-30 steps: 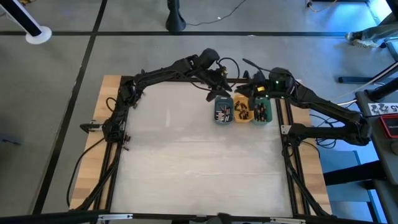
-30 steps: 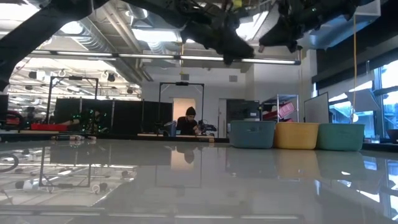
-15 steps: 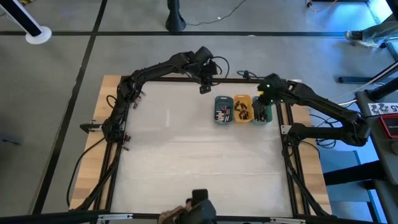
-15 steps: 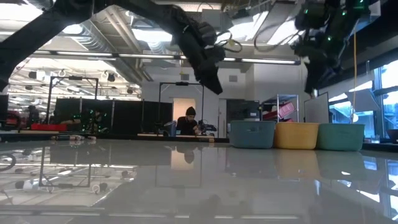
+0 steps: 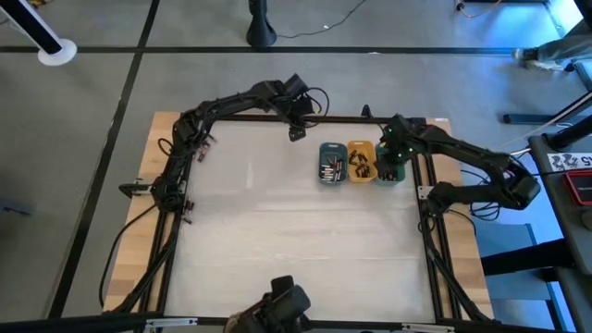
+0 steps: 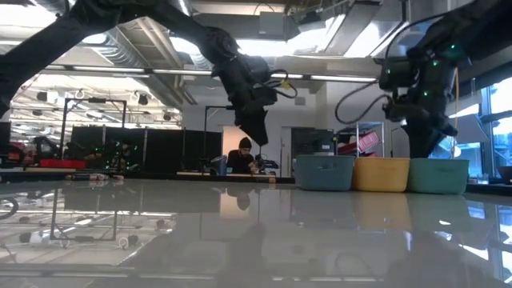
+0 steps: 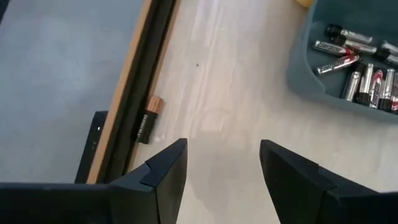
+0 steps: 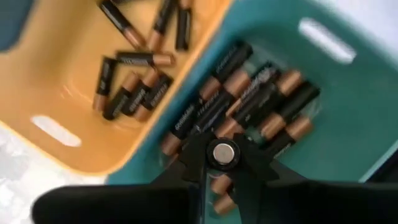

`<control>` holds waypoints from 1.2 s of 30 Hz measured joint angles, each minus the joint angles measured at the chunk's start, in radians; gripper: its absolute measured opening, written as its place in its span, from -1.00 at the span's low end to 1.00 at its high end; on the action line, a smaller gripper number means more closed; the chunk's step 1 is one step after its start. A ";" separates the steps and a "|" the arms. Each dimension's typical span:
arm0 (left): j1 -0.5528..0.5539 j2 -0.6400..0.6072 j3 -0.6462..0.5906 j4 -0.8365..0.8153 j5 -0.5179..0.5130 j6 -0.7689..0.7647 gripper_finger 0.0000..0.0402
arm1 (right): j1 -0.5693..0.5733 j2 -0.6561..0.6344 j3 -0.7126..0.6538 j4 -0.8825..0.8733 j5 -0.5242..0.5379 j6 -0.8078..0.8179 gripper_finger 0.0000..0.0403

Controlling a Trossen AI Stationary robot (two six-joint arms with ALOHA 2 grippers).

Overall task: Sort batteries
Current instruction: Put the black battery into the green bin

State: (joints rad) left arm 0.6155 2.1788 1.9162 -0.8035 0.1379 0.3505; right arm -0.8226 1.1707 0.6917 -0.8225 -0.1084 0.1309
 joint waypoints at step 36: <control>0.000 0.000 -0.014 0.030 0.000 0.020 -0.05 | -0.003 0.153 0.002 0.022 0.063 0.014 -0.52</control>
State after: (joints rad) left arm 0.6151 2.1784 1.9022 -0.7735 0.1379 0.3702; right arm -0.8253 1.3235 0.6937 -0.8005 -0.0452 0.1451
